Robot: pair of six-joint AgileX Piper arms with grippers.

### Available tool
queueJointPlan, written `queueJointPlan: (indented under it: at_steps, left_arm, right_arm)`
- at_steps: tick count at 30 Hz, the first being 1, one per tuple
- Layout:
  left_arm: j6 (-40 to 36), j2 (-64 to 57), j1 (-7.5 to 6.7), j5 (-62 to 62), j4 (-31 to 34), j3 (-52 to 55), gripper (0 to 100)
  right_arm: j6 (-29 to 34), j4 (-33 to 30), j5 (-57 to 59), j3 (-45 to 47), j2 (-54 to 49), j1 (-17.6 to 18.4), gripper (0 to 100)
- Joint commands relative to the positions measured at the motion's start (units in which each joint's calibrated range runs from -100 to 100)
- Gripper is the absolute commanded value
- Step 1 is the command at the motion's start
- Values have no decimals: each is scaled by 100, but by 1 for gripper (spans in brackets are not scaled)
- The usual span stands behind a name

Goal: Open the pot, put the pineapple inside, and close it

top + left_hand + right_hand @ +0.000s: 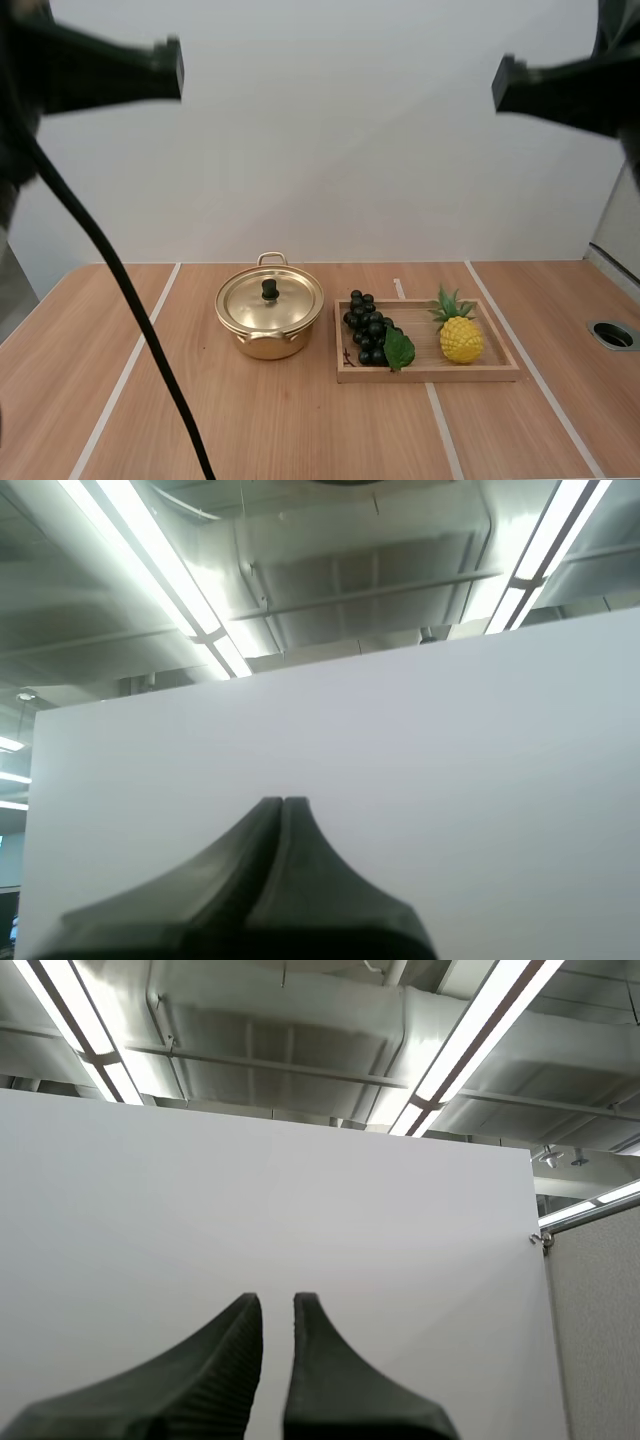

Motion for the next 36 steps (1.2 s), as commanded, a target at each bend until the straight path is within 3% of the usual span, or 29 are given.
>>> queueJointPlan:
  at_steps: [1,9,14,17,21,30,36]
  left_arm:
    - [-177,556,-13,852,-136,-940,0]
    - [-281,2094,-13,4339,-113,-3182,0]
    - [-281,2748,-13,4902,-43,-3792,0]
    - [-281,3048,-13,5066,13,-3924,0]
    - [-281,3419,3,5290,28,-3975,0]
    - [-219,4489,80,7257,39,-3992,0]
    - [565,5241,80,7609,27,-3992,0]
  right_arm:
    - [-63,37,1436,-901,551,-98,21]
    - [140,-267,3599,-2636,2017,-294,3]
    - [1476,-1572,4690,-3351,2826,-294,0]
    - [1805,-2124,5117,-3647,3258,-294,0]
    - [1805,-2172,5839,-3928,3824,-294,0]
    - [1542,-2149,7606,-4066,4800,-294,0]
    - [1383,-1926,9083,-4066,5222,-294,0]
